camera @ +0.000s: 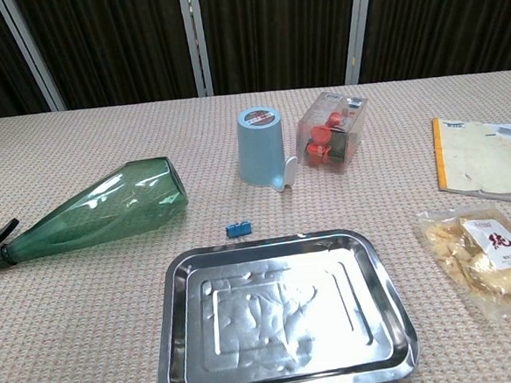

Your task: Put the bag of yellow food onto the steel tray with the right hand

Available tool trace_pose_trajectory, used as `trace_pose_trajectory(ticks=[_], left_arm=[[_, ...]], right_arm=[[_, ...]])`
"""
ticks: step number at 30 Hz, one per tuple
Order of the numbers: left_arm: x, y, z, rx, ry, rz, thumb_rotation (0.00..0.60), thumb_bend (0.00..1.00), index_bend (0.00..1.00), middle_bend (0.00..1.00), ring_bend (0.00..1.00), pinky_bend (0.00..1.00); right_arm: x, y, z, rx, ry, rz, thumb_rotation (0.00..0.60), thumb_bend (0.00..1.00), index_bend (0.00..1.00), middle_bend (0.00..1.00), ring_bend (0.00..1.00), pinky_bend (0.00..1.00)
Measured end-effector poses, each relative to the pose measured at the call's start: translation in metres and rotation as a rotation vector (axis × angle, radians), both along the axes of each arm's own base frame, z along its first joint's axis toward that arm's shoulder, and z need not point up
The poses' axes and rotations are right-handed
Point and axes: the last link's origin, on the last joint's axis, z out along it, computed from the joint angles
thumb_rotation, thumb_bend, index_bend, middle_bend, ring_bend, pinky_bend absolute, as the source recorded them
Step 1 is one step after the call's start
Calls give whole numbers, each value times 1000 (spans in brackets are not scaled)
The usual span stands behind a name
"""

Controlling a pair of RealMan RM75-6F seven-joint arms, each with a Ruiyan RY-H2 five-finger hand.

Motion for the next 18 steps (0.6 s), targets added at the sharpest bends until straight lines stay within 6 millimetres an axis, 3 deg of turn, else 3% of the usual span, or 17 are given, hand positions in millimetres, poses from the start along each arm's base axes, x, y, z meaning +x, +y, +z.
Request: trace_pose_trajectory(ticks=[18], left_arm=[[-1,-9,3,8,-4,-9,600,132,102,0,0,0]], right_arm=[[0,4,-1,19,-19,19,600,53,5,0,0,0]])
